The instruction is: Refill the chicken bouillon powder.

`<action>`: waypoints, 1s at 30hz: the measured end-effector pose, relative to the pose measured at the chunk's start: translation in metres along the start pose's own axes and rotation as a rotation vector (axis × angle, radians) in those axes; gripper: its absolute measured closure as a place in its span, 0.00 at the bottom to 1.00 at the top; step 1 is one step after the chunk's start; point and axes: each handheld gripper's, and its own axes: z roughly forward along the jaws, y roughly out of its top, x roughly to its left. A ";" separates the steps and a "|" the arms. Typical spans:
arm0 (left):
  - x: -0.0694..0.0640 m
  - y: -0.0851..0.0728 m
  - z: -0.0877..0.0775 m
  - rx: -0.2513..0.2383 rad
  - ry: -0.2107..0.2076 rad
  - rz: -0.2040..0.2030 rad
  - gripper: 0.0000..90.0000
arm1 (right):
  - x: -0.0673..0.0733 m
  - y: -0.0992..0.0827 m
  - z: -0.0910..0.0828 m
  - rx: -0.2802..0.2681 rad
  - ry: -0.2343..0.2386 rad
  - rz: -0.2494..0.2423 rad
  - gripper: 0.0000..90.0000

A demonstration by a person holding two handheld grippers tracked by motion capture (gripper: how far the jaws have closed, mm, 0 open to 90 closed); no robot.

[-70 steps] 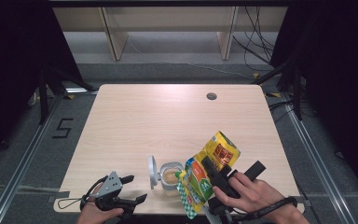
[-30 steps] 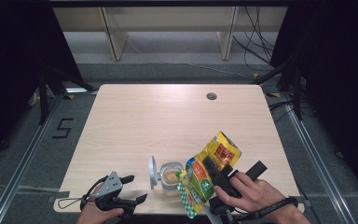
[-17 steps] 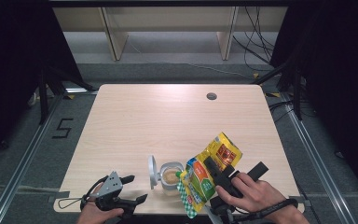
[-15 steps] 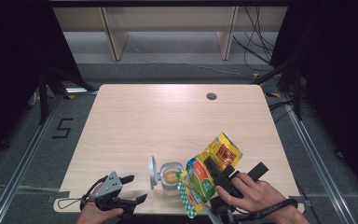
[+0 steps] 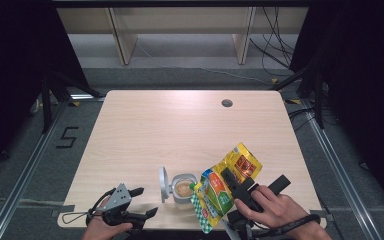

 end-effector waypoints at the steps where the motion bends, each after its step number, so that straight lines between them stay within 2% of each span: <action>1: 0.002 0.001 0.000 0.005 0.006 0.029 0.20 | 0.000 0.000 0.000 0.001 -0.002 0.006 0.72; 2: 0.002 0.001 -0.001 0.011 0.012 0.032 0.20 | -0.001 0.000 0.000 -0.002 0.015 -0.001 0.72; 3: 0.002 0.001 0.000 0.011 0.010 0.032 0.20 | -0.001 0.000 0.000 0.001 0.001 0.004 0.72; 5: -0.001 0.000 0.000 -0.001 0.005 -0.003 0.20 | -0.003 0.000 0.000 -0.003 0.004 -0.012 0.72; 6: 0.000 0.000 0.000 0.000 0.000 0.002 0.20 | -0.003 0.000 0.000 -0.003 0.012 -0.001 0.72; 7: 0.001 0.001 -0.001 0.004 -0.003 0.021 0.20 | -0.005 0.000 0.000 -0.002 0.013 -0.019 0.72; 9: 0.002 0.001 -0.001 0.007 -0.001 0.028 0.20 | -0.007 0.001 0.000 0.001 0.001 -0.029 0.72; 10: 0.002 0.001 -0.001 0.003 0.001 0.029 0.20 | -0.012 0.000 0.002 -0.020 0.012 -0.103 0.72; 11: 0.000 0.000 0.000 -0.001 -0.004 -0.002 0.20 | -0.012 0.000 0.002 -0.015 0.007 -0.108 0.72; 12: 0.000 0.000 -0.001 -0.002 -0.003 0.003 0.20 | -0.013 0.001 0.003 -0.020 0.022 -0.109 0.72; 13: 0.001 0.001 -0.001 -0.001 -0.005 0.032 0.20 | -0.013 0.001 0.002 -0.015 0.012 -0.115 0.72; 14: 0.001 0.001 -0.001 -0.004 -0.002 0.030 0.20 | -0.013 0.002 0.003 -0.019 0.025 -0.117 0.72; 19: 0.000 0.001 0.000 -0.001 0.002 0.022 0.20 | -0.014 0.004 0.003 -0.020 -0.001 -0.129 0.72; 20: -0.001 0.000 0.001 -0.004 -0.005 -0.007 0.20 | -0.015 0.004 0.004 -0.033 0.003 -0.132 0.72; 21: -0.001 0.000 0.001 -0.004 -0.005 -0.002 0.20 | -0.015 0.003 0.004 -0.025 0.006 -0.134 0.72; 22: 0.001 0.001 0.000 0.000 -0.002 0.029 0.20 | -0.017 0.004 0.005 -0.040 0.008 -0.162 0.72; 23: 0.000 0.001 0.000 -0.004 -0.004 0.028 0.20 | -0.016 0.003 0.004 -0.024 0.010 -0.138 0.72; 29: 0.000 0.001 -0.001 -0.009 -0.006 0.026 0.20 | -0.017 0.005 0.004 -0.027 0.011 -0.146 0.72; 30: -0.001 0.001 -0.001 -0.010 -0.005 0.012 0.20 | -0.017 0.005 0.004 -0.026 0.009 -0.147 0.72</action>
